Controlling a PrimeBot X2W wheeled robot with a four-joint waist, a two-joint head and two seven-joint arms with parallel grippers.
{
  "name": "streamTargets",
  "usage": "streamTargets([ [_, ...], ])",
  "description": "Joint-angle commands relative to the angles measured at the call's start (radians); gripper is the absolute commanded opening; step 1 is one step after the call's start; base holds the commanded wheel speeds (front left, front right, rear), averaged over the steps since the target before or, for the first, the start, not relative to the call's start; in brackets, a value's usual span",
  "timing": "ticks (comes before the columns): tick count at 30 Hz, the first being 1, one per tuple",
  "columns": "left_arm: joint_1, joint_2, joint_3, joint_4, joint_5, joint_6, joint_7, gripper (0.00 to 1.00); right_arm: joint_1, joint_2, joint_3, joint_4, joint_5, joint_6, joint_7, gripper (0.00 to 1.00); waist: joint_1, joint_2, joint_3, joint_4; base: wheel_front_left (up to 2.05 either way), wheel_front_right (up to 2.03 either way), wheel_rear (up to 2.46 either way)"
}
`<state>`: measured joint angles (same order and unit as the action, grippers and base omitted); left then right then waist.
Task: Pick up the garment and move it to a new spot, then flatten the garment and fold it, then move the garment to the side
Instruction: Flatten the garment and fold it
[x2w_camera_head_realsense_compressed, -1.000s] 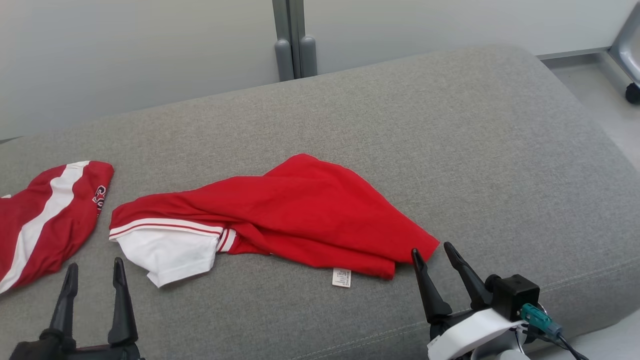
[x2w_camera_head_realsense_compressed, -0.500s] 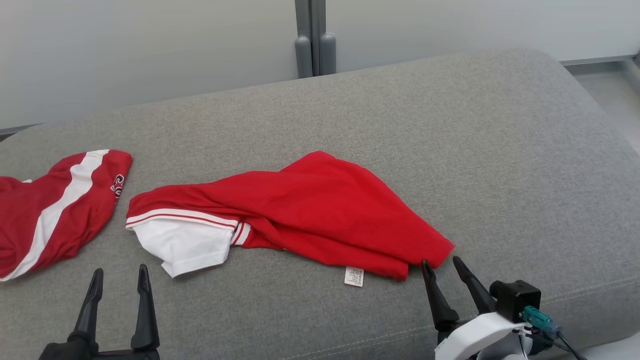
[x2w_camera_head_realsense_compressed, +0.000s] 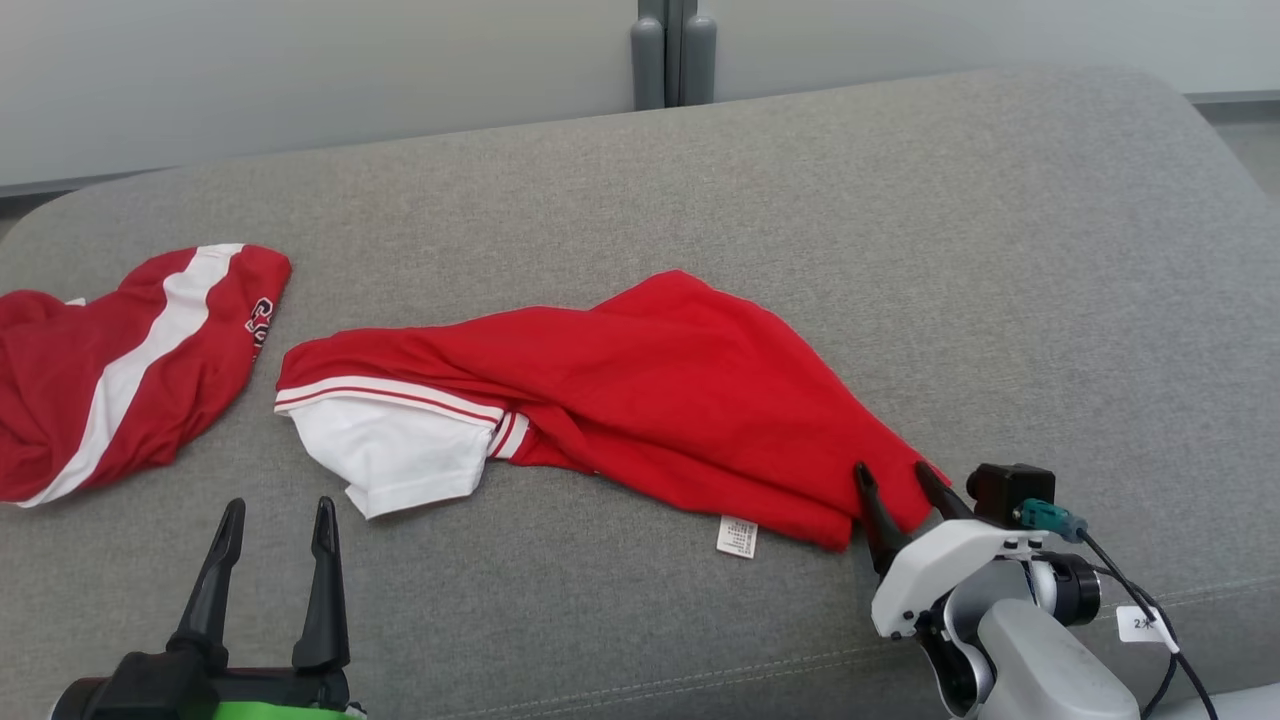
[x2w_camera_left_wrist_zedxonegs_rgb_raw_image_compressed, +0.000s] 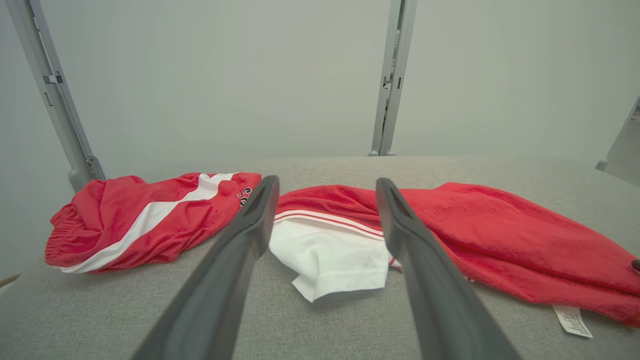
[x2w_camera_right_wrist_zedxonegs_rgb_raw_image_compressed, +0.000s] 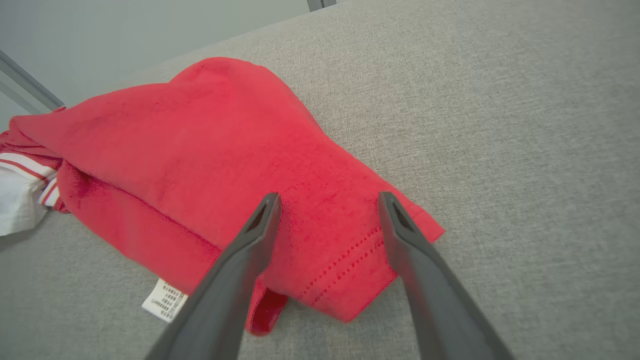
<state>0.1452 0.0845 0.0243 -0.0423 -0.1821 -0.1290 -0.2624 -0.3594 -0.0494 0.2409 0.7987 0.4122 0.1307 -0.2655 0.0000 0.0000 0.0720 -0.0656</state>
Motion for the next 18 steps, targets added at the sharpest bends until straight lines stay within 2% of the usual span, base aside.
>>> streamTargets([
  [1,-0.019,0.011,0.001,-0.003,-0.007,-0.003,-0.002,1.0,-0.023,-0.002,0.0,0.035,0.014,0.0,0.0,1.0,0.0,0.0,0.025,0.023,0.0,0.0,0.0],
  [8,-0.045,0.03,-0.016,-0.004,-0.026,-0.003,-0.002,1.0,-0.131,-0.002,0.032,0.234,0.056,0.0,0.014,1.0,0.0,0.0,0.066,0.05,0.0,0.0,0.0],
  [9,-0.047,0.032,-0.017,-0.004,-0.029,-0.003,-0.002,1.0,-0.141,-0.002,0.045,0.251,0.061,0.0,0.015,0.6,0.0,0.0,0.071,0.052,0.0,0.0,0.0],
  [10,-0.05,0.034,-0.018,-0.003,-0.032,-0.003,-0.002,1.0,-0.15,-0.001,0.054,0.266,0.062,0.0,0.013,0.0,0.0,0.0,0.074,0.054,0.0,0.0,0.0],
  [14,-0.055,0.039,-0.019,-0.005,-0.037,-0.003,-0.002,1.0,-0.2,0.0,0.042,0.304,0.004,-0.001,0.004,0.0,0.0,0.0,0.083,0.052,0.0,0.0,0.0],
  [18,-0.051,0.037,-0.014,-0.008,-0.035,-0.003,-0.002,1.0,-0.224,-0.003,-0.039,0.188,-0.071,-0.001,0.0,0.0,0.0,0.0,0.083,0.045,0.0,0.0,0.0],
])
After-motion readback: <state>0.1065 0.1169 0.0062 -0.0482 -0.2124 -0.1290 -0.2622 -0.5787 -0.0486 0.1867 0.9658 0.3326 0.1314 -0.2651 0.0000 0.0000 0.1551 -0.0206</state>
